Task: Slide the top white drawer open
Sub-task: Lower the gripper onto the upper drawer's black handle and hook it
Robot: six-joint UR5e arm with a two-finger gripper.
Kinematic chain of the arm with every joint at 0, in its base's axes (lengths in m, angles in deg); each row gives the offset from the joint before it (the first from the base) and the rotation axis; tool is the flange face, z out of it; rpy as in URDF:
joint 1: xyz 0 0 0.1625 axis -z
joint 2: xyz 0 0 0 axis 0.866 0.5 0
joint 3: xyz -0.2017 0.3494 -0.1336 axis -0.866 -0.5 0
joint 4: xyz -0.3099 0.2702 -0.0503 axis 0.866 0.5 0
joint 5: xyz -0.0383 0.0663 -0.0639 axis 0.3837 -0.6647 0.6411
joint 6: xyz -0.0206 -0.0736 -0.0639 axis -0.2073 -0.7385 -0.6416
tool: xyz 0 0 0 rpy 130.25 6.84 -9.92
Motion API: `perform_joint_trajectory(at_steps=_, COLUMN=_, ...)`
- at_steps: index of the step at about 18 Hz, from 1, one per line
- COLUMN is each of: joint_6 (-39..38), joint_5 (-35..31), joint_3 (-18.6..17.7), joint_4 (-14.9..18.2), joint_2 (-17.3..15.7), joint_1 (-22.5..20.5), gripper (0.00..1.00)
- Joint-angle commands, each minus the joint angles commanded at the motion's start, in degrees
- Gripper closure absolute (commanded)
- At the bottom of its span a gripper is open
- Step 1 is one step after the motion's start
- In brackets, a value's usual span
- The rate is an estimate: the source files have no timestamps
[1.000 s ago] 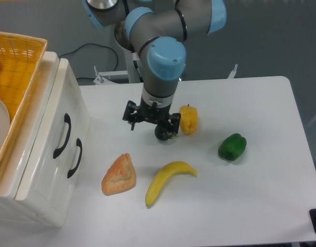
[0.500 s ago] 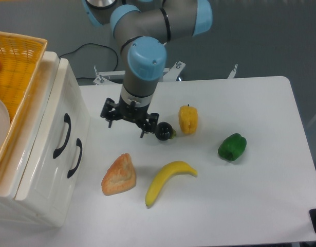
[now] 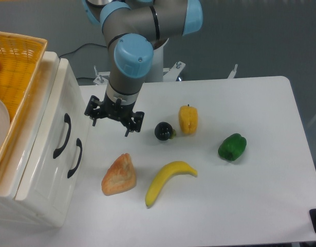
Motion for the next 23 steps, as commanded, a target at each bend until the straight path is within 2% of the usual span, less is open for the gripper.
perform_joint_trajectory(at_steps=9, joint_6=-3.2, joint_5=2.8, joint_3=0.7, joint_4=-0.1, joint_2=0.9, joint_1=3.1, gripper=0.00)
perform_joint_trajectory(at_steps=16, joint_6=-3.2, joint_5=5.2, joint_3=2.9, joint_4=-0.2, joint_2=2.9, joint_1=3.2, gripper=0.00)
perform_joint_trajectory(at_steps=23, joint_6=-3.2, joint_5=6.4, joint_3=3.1, joint_4=-0.3, joint_2=3.6, joint_1=2.9, gripper=0.01)
